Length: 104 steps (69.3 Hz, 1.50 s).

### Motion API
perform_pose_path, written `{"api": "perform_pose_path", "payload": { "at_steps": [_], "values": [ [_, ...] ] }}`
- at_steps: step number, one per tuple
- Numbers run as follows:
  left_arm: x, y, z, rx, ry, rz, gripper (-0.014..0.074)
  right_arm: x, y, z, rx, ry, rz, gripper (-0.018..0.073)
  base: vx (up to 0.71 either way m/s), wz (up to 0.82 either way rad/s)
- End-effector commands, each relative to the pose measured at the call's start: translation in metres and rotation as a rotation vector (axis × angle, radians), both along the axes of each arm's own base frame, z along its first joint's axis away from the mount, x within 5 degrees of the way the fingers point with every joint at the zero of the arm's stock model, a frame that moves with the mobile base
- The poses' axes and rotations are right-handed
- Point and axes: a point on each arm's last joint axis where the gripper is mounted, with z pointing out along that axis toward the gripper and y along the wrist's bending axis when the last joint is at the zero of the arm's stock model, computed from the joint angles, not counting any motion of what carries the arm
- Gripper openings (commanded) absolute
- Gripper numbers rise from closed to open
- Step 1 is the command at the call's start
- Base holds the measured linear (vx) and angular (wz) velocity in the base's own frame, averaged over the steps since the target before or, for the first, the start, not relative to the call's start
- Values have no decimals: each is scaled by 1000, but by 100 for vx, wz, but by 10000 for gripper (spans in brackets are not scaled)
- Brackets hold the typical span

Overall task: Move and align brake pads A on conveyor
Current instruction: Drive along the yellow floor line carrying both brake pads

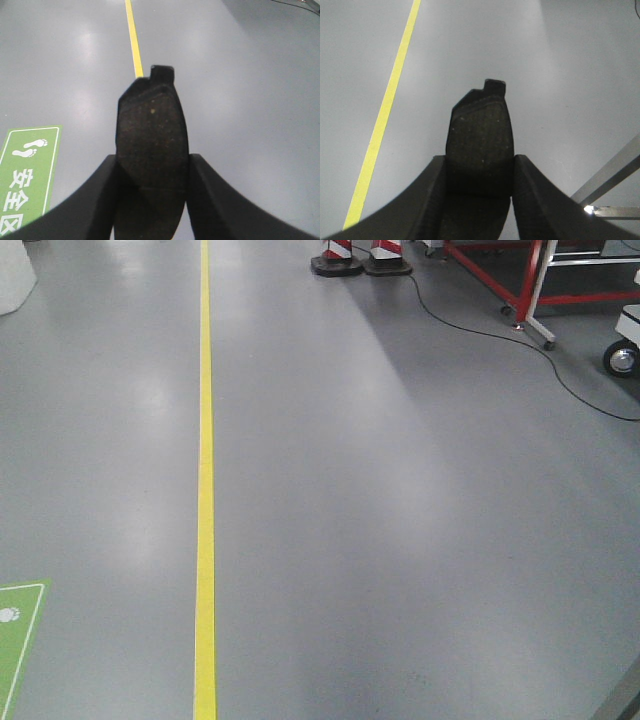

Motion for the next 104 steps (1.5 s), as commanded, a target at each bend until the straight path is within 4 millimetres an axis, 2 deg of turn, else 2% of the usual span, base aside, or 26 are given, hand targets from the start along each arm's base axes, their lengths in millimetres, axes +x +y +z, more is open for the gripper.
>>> {"api": "perform_pose_path", "payload": {
  "at_steps": [1,57,104],
  "values": [
    [3,0,16,5,-107,-5,-6,4,0,15,3,-107,-6,-7,0,12],
    [3,0,16,5,-107,-5,-6,2,0,11,-2,-59,-4,-7,8,17],
    [3,0,16,5,-107,-5,-6,2,0,11,-2,-60,-4,-7,40,18]
  ]
}}
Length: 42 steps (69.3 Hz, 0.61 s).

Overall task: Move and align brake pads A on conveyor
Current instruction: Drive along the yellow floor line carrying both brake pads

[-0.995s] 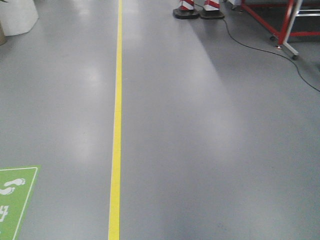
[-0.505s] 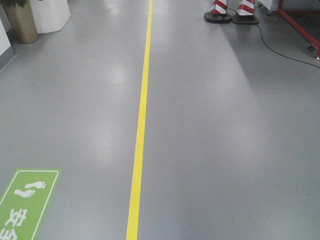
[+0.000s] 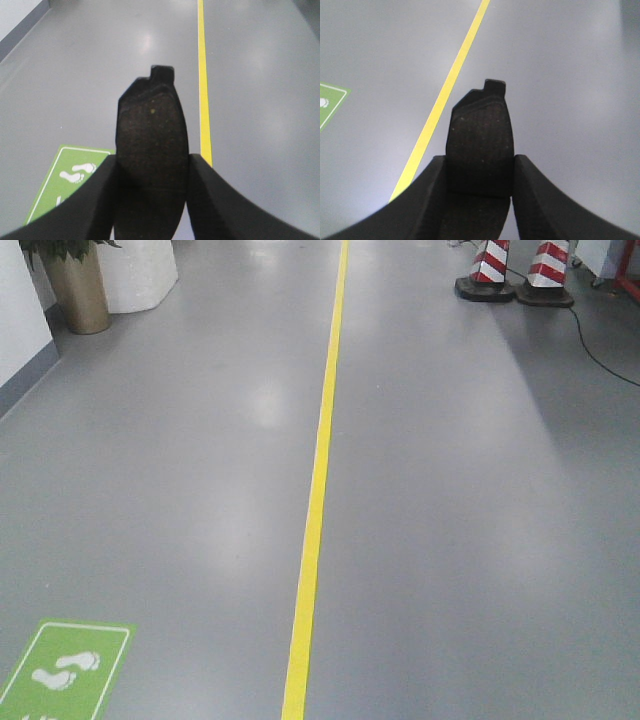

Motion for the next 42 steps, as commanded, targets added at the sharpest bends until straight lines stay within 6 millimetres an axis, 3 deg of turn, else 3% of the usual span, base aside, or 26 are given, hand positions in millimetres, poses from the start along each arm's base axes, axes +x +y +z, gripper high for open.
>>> {"api": "perform_pose_path", "payload": {
  "at_steps": [1,42],
  "values": [
    [3,0,16,5,-107,-5,-6,4,0,15,3,-105,-5,-7,52,5],
    [3,0,16,5,-107,-5,-6,4,1,15,18,-103,-2,-7,60,-11]
  ]
}}
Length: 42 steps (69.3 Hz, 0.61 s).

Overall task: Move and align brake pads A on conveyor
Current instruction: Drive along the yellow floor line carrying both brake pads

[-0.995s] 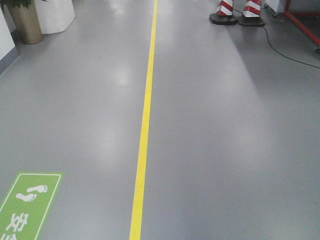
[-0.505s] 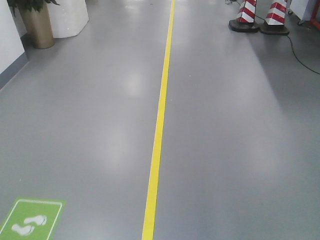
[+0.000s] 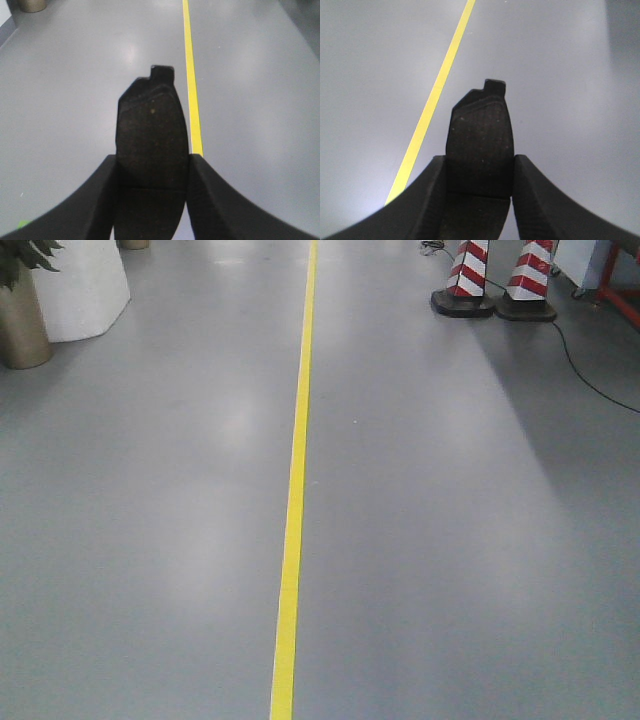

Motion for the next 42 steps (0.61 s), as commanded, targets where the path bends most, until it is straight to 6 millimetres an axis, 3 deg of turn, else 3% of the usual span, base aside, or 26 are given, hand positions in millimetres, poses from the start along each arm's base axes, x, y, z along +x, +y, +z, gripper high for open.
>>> {"api": "perform_pose_path", "payload": {
  "at_steps": [1,42],
  "values": [
    [3,0,16,5,-107,-5,-6,4,0,15,14,-104,-3,-7,65,-16],
    [3,0,16,5,-107,-5,-6,4,0,15,14,-103,-3,-7,71,-8]
  ]
}}
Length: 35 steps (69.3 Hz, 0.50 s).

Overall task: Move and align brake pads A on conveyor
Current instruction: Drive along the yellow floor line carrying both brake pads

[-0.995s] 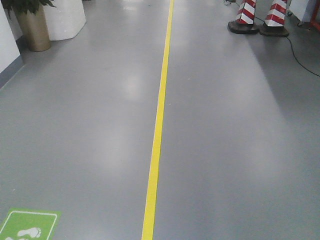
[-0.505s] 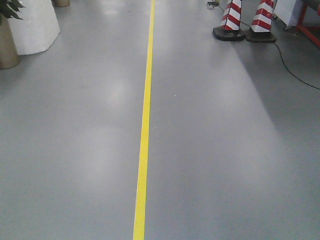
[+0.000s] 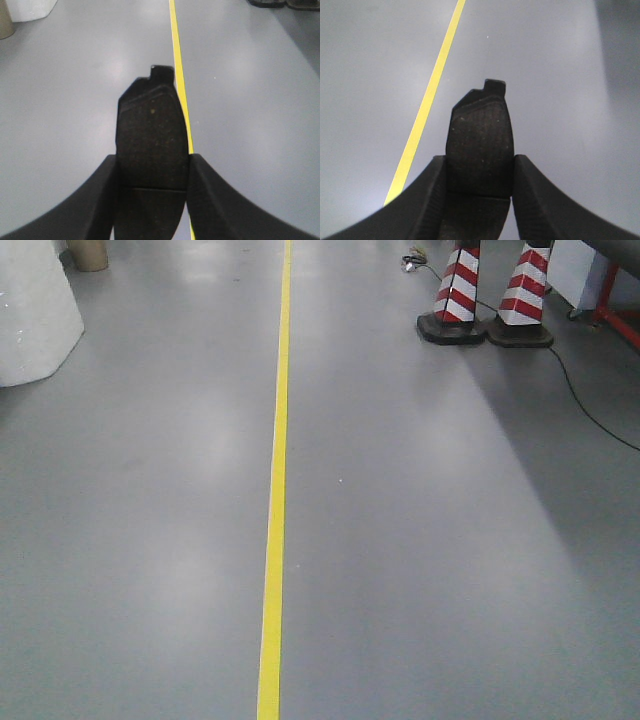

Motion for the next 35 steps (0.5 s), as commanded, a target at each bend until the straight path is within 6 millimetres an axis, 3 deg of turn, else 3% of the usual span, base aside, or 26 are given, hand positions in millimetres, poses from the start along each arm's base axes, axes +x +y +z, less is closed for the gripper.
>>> {"api": "perform_pose_path", "payload": {
  "at_steps": [1,35],
  "values": [
    [3,0,16,5,-107,-5,-6,4,0,15,2,-104,-7,-7,76,-1],
    [3,0,16,5,-107,-5,-6,4,0,15,2,-104,-7,-7,77,2]
  ]
}}
